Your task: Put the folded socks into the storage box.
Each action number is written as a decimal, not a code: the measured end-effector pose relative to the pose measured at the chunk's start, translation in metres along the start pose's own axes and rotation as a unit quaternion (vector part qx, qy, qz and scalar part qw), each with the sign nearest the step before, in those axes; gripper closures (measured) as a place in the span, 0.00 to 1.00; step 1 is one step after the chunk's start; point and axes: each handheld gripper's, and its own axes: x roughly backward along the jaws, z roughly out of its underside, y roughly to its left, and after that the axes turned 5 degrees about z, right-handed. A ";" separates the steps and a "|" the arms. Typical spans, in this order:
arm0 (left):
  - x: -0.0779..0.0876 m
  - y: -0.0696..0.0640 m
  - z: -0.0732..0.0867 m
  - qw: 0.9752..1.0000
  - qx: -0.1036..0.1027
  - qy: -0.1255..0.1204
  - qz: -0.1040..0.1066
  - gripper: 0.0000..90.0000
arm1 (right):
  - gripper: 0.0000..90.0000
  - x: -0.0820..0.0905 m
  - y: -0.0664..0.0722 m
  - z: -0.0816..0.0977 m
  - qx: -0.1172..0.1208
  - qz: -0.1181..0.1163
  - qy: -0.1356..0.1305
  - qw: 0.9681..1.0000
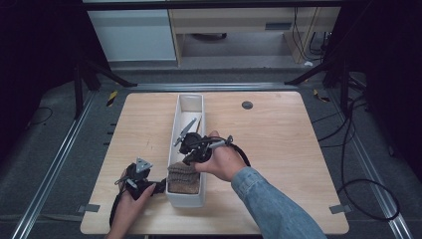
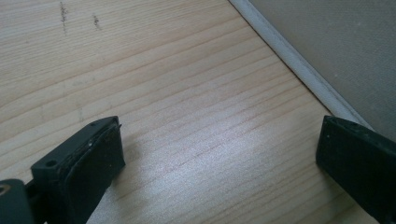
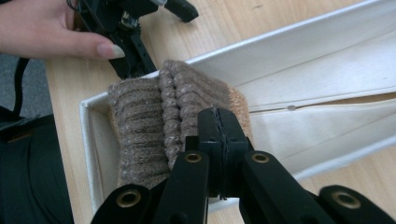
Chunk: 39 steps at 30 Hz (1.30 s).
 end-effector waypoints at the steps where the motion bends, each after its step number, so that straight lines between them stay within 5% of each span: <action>1: 0.000 0.000 0.000 1.000 0.000 0.000 0.000 0.00 | 1.00 0.000 0.000 0.000 0.000 0.000 0.000 1.000; 39: 0.000 0.000 0.000 1.000 -0.002 0.001 0.000 0.00 | 1.00 -0.016 0.024 0.020 0.027 -0.048 0.025 0.998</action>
